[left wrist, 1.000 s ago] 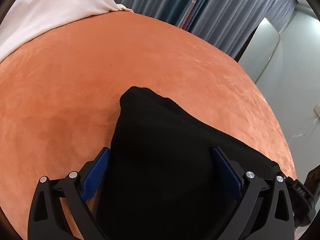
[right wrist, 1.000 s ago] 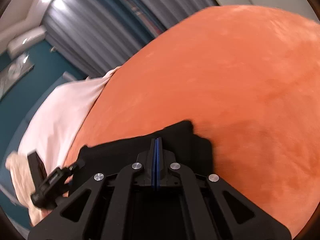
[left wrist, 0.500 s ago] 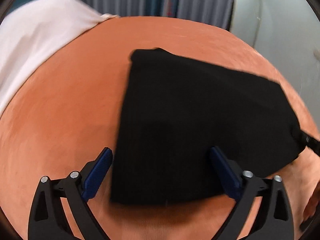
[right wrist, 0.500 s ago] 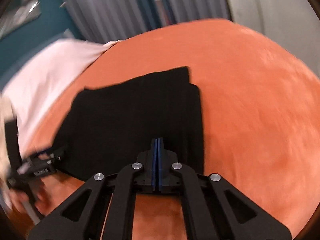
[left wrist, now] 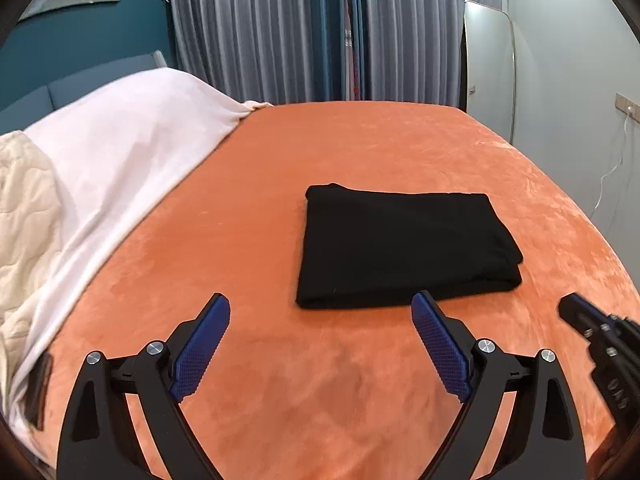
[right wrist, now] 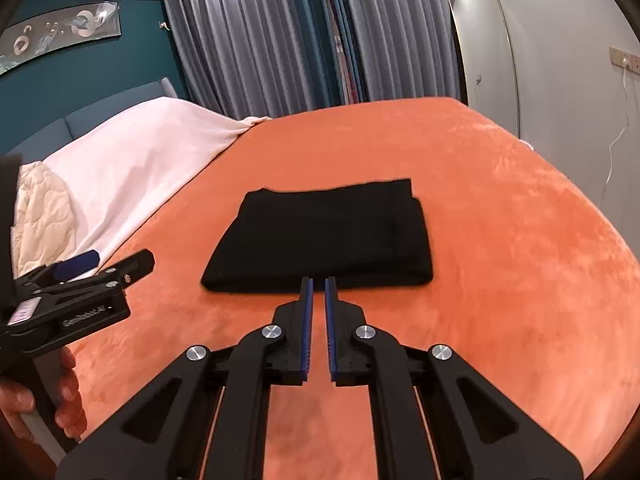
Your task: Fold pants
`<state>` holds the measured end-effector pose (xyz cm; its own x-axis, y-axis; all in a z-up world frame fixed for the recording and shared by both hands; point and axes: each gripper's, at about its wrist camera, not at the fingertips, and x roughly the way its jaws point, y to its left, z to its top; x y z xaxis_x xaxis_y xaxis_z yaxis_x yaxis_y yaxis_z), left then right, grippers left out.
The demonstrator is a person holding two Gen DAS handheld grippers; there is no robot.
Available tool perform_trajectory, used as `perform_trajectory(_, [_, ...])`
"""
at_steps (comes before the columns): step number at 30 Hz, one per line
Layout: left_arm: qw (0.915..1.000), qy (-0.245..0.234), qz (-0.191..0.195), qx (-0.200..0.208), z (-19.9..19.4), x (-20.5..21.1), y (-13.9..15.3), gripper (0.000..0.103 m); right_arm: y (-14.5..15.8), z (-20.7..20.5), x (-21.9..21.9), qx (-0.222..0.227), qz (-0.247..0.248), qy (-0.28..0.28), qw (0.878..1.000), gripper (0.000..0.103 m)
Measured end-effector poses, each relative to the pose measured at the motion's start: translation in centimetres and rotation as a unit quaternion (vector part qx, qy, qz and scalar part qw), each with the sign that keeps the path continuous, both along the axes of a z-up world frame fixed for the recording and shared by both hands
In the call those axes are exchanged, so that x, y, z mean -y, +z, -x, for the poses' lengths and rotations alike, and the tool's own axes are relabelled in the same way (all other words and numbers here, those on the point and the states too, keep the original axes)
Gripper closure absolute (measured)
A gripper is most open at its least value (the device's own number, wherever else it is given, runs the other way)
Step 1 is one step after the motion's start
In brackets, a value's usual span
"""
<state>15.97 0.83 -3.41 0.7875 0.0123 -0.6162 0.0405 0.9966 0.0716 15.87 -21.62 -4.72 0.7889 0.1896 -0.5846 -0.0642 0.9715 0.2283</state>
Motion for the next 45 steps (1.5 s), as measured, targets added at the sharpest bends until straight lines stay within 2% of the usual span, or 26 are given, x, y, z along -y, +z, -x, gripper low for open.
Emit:
perform_trajectory(7, [0.9996,-0.006,-0.017,0.02,6.2,0.1,1.3,0.008,0.4,4.5,0.3,-0.002,-0.016,-0.033,0.999,0.097])
perform_trajectory(8, [0.9996,-0.012,-0.015,0.022,6.9,0.1,1.4,0.007,0.6,5.2,0.3,-0.001,-0.018,-0.036,0.999,0.094])
perform_trajectory(10, [0.9996,-0.019,-0.008,0.021,8.5,0.1,1.7,0.007,1.0,6.5,0.2,0.0,-0.017,-0.04,0.999,0.081])
perform_trajectory(12, [0.9995,-0.026,-0.002,0.018,9.5,0.1,1.7,0.007,1.5,8.0,0.1,0.01,-0.014,-0.047,0.999,0.051])
perform_trajectory(13, [0.9995,-0.028,-0.001,0.016,10.0,0.2,1.6,0.007,1.8,8.7,-0.1,0.016,-0.011,-0.049,0.999,0.049])
perform_trajectory(16, [0.9995,-0.029,0.0,0.016,11.5,0.2,1.5,0.006,2.5,10.4,-0.5,0.027,0.002,-0.053,0.998,0.05])
perform_trajectory(20, [0.9994,-0.028,0.003,0.019,13.3,0.2,1.7,0.006,2.9,12.0,-0.8,0.028,-0.004,-0.056,0.998,0.049])
perform_trajectory(24, [0.9996,-0.021,0.005,0.016,14.5,0.0,1.4,0.006,3.0,13.4,-1.3,0.028,-0.001,-0.059,0.998,0.036])
perform_trajectory(33, [0.9997,-0.016,0.007,0.016,16.0,-0.1,1.5,0.006,3.4,15.2,-2.0,0.033,0.012,-0.069,0.997,0.025])
perform_trajectory(38, [0.9996,-0.009,-0.01,0.024,16.7,0.3,1.4,0.006,3.5,15.7,-2.0,0.036,0.012,-0.07,0.997,0.024])
perform_trajectory(45, [0.9997,-0.007,-0.008,0.023,17.2,0.3,1.5,0.006,3.7,16.0,-1.8,0.037,0.012,-0.069,0.997,0.024])
